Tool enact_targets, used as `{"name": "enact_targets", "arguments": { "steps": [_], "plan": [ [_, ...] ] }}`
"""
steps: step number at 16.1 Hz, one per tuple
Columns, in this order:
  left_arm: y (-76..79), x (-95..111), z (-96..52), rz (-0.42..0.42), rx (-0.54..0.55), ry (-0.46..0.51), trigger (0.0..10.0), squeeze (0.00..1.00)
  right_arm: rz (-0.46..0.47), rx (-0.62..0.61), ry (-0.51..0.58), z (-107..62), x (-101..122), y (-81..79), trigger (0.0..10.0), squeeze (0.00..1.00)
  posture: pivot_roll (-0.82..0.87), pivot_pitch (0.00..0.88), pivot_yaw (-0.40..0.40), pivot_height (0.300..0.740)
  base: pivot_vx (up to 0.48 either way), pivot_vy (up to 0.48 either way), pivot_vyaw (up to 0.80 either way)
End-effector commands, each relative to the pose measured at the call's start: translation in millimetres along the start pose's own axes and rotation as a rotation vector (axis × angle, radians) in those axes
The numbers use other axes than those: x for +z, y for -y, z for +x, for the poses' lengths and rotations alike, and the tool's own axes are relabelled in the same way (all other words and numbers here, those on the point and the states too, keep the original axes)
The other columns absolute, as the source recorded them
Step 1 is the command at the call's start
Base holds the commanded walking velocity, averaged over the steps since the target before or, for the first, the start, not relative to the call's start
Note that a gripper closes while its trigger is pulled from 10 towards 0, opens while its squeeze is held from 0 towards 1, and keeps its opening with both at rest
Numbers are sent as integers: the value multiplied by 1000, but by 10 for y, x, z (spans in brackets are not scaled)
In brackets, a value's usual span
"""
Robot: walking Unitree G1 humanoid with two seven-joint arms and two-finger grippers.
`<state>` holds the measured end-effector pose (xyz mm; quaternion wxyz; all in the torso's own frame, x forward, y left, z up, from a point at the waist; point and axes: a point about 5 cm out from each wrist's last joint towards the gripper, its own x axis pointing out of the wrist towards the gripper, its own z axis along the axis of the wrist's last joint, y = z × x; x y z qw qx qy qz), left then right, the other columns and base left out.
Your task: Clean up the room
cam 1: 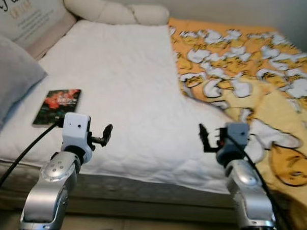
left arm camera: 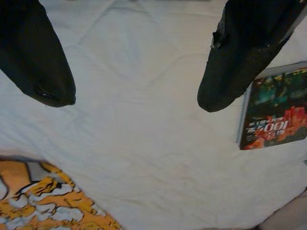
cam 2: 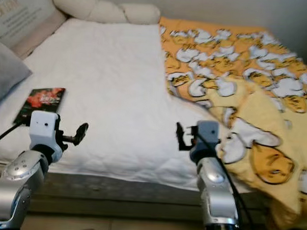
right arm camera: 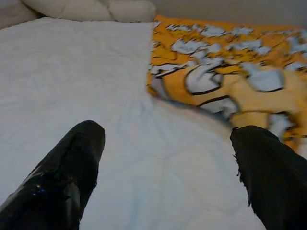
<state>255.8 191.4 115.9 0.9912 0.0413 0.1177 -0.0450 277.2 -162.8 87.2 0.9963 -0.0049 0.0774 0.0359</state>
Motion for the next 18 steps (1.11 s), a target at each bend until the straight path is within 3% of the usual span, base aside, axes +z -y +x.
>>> {"name": "enact_targets", "arguments": {
  "steps": [1,3,4,6,7,8,11,14,18],
  "plan": [
    [-39,29,4,14,16,11,10000,973,-36,11,6,18,19,-50,10000,1000,5,0,-17,740,0,-319,0],
    [-37,39,14,26,16,20,10000,945,-21,-7,25,27,36,-29,10000,1000,5,0,-17,740,0,-307,0],
    [-40,43,23,25,19,23,10000,839,-29,-17,39,39,52,-21,10000,1000,-1,0,-12,740,0,0,0],
    [-44,60,33,29,16,39,10000,808,-20,-15,30,46,49,-44,10000,1000,-6,0,-8,740,0,0,0],
    [-35,65,36,50,-4,46,10000,816,8,6,15,47,36,-77,10000,796,-7,0,-7,740,0,0,0],
    [-34,66,34,48,-12,53,10000,824,-15,5,8,48,30,-85,10000,0,-5,0,-8,740,0,0,0],
    [-40,75,30,46,-25,64,10000,839,2,33,2,62,15,-129,10000,0,-2,0,-7,740,0,0,0],
    [-37,73,41,50,-32,64,10000,843,-3,34,-27,74,-9,-138,10000,0,0,0,-6,740,269,0,-533],
    [-28,71,50,48,-39,64,10000,851,0,38,-34,86,-12,-139,10000,0,-2,0,-6,740,300,0,0]
  ]
}}
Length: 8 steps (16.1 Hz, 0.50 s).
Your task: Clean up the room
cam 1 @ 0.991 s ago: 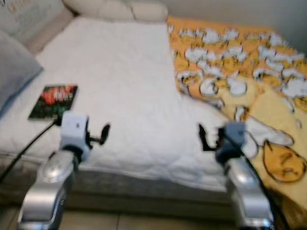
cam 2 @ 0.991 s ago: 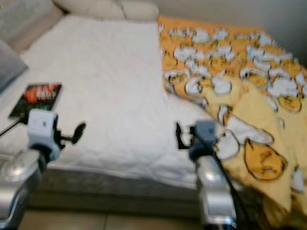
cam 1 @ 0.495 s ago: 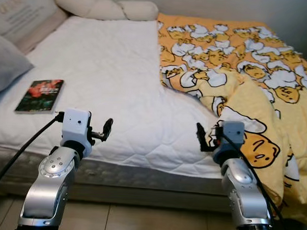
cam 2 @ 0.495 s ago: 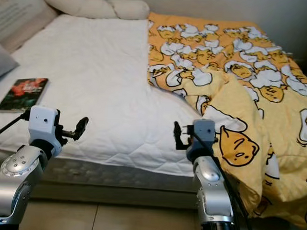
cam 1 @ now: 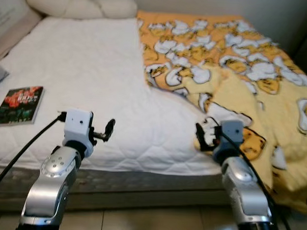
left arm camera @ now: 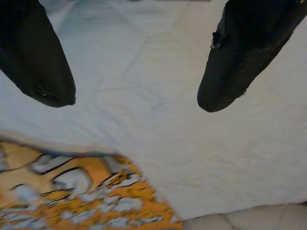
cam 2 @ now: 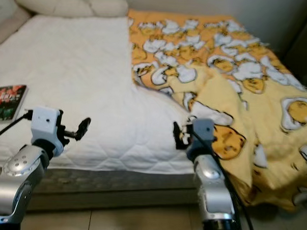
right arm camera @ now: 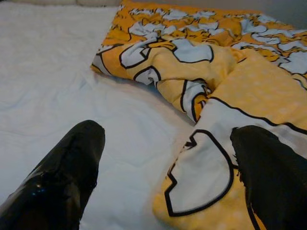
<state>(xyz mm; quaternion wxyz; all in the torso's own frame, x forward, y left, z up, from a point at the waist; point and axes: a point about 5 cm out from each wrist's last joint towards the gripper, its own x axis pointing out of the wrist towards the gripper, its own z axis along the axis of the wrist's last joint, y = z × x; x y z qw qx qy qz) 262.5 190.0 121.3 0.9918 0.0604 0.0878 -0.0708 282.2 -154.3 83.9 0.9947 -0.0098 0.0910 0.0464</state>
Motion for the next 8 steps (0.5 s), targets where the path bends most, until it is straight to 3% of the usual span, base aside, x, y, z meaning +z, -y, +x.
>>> {"name": "enact_targets", "arguments": {
  "steps": [1,3,8],
  "plan": [
    [-30,0,-3,1,5,3,10000,851,7,23,-14,30,10,-64,10000,0,-2,0,-6,740,337,0,0],
    [-26,-1,1,-2,1,5,10000,851,-8,25,-14,37,15,-66,10000,0,-3,0,-6,740,347,0,-800],
    [-17,-6,-10,19,-13,-6,10000,835,-7,20,-27,37,16,-43,10000,0,-1,0,-10,740,329,0,0]
  ]
}}
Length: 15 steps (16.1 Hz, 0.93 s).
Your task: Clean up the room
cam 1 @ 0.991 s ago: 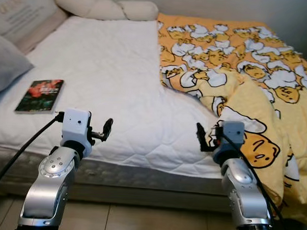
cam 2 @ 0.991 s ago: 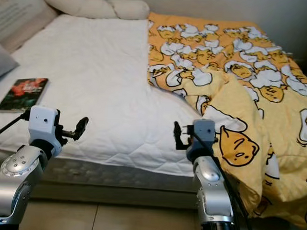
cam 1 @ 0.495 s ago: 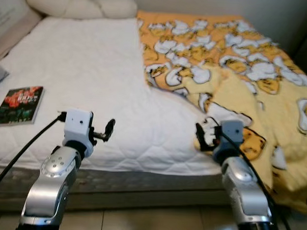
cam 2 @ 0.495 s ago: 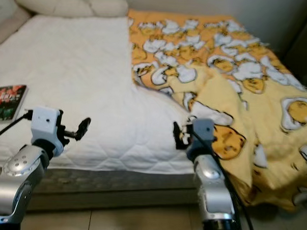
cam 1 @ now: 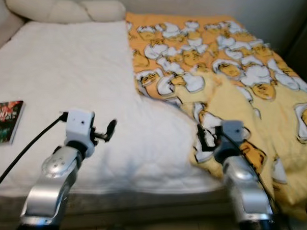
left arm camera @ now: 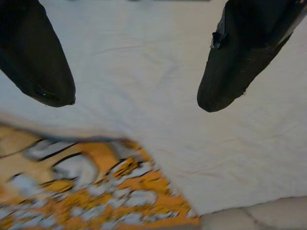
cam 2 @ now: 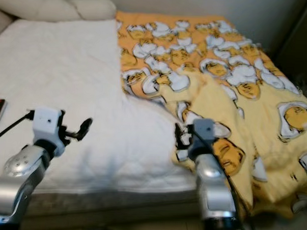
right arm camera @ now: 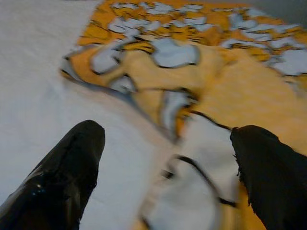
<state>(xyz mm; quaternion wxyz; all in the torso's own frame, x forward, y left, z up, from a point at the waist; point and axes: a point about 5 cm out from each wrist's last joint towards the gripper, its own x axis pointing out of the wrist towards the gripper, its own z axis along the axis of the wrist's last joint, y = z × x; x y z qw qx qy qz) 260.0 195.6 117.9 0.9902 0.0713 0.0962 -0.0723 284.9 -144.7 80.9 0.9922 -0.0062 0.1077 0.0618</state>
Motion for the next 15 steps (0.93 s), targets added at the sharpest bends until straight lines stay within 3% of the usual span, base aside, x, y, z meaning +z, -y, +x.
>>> {"name": "enact_targets", "arguments": {
  "steps": [1,3,4,8,9,10,11,13,14,15],
  "plan": [
    [46,33,1,15,-33,4,10000,812,-12,7,-4,-9,28,35,10000,0,-1,0,-7,740,0,0,0],
    [96,23,-27,76,-114,-10,10000,812,-47,66,-86,24,-91,0,10000,0,3,0,-6,740,0,0,0],
    [126,28,-45,102,-175,-14,10000,808,-36,65,-121,72,-133,12,10000,1000,11,0,-7,740,0,0,0],
    [141,55,-74,205,-382,-72,10000,773,-131,23,-258,414,-221,83,10000,1000,53,0,-7,740,0,0,0],
    [151,66,-95,228,-445,-93,10000,659,-139,24,-296,478,-244,80,10000,1000,58,0,-5,740,0,0,0],
    [166,75,-117,245,-506,-113,10000,624,-119,30,-327,533,-256,67,10000,1000,69,0,-1,740,0,0,0],
    [176,83,-134,265,-545,-126,10000,518,-98,45,-347,566,-258,43,10000,39,79,0,2,740,0,0,0],
    [178,102,-196,306,-632,-159,10000,314,-117,83,-404,624,-279,-29,10000,0,103,0,9,740,0,0,0],
    [174,109,-209,313,-640,-163,10000,314,-132,81,-409,629,-282,-28,10000,0,108,0,10,740,0,0,0],
    [154,133,-230,323,-643,-166,10000,227,-146,69,-419,635,-286,-24,10000,0,127,0,9,740,0,0,0]
  ]
}}
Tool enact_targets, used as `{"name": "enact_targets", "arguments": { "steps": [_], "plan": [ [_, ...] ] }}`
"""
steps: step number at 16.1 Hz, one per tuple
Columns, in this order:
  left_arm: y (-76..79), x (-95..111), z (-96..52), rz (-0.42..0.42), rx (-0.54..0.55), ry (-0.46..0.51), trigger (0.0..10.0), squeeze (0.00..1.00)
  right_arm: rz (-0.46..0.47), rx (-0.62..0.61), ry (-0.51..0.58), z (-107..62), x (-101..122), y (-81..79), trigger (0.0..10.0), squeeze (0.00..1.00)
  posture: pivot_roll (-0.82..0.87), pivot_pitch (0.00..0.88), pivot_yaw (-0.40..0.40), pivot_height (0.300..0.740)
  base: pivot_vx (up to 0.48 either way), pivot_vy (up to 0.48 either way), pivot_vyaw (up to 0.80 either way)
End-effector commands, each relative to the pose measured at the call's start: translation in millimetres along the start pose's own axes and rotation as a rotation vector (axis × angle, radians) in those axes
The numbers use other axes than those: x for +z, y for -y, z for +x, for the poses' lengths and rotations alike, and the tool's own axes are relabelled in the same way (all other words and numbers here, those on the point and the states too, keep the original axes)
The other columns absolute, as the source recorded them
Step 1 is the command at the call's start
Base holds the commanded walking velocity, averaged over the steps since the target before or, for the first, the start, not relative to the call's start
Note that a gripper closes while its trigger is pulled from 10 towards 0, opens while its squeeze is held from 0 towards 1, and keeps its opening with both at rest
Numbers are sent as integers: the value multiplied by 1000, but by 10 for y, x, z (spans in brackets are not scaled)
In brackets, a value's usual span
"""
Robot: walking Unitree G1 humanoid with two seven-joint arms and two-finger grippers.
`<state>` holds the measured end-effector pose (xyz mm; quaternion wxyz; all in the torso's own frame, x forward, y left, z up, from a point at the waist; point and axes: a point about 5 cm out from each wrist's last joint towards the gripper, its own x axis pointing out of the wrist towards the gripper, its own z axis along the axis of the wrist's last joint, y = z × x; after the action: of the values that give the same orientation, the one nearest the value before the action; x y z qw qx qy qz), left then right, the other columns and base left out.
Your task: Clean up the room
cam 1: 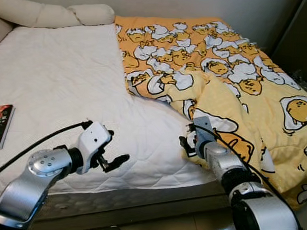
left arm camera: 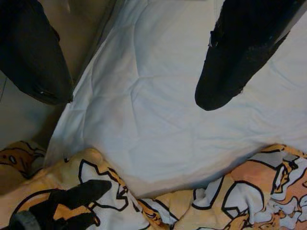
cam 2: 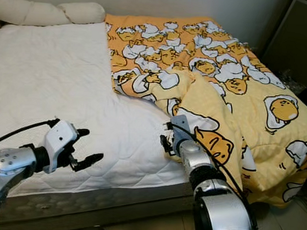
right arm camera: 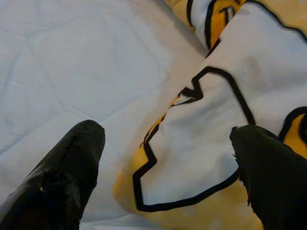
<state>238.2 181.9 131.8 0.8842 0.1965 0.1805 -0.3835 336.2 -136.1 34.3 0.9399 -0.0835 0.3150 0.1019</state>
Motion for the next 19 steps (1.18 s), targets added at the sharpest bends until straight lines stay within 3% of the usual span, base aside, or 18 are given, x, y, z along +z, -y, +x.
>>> {"name": "enact_targets", "arguments": {
  "steps": [1,4,7,11,12,13,14,15,16,19],
  "plan": [
    [2,55,-72,18,-15,-9,10000,196,-17,-23,9,11,62,14,10000,0,159,0,4,740,0,0,0],
    [39,95,-161,22,-38,-23,10000,165,-37,-13,-19,18,-2,-12,10000,0,182,5,2,740,0,0,0],
    [87,164,-278,29,-48,-24,10000,114,-19,-3,-16,19,-38,-26,10000,0,200,78,6,740,0,0,0],
    [111,211,-397,34,-45,-43,10000,75,-72,-26,-42,18,-120,-35,10000,0,217,161,9,740,0,0,0],
    [125,235,-444,27,-39,-48,10000,63,-69,-34,-54,19,-168,-64,9059,0,231,178,17,740,0,0,0],
    [145,243,-474,24,-40,-53,10000,55,-64,-36,-64,18,-204,-80,4745,0,240,187,18,740,0,0,0],
    [154,244,-486,23,-41,-55,10000,55,-69,-39,-69,17,-220,-82,4745,0,242,189,19,740,0,0,0],
    [174,249,-513,21,-42,-59,10000,47,-64,-42,-78,15,-259,-93,1765,0,253,191,20,740,0,0,0],
    [185,260,-532,18,-44,-61,10000,39,-61,-37,-82,13,-286,-107,1059,0,257,188,23,740,0,0,0],
    [204,277,-557,13,-68,-69,10000,31,-62,-46,-90,8,-321,-95,1059,0,264,177,21,740,0,0,0]
  ]
}}
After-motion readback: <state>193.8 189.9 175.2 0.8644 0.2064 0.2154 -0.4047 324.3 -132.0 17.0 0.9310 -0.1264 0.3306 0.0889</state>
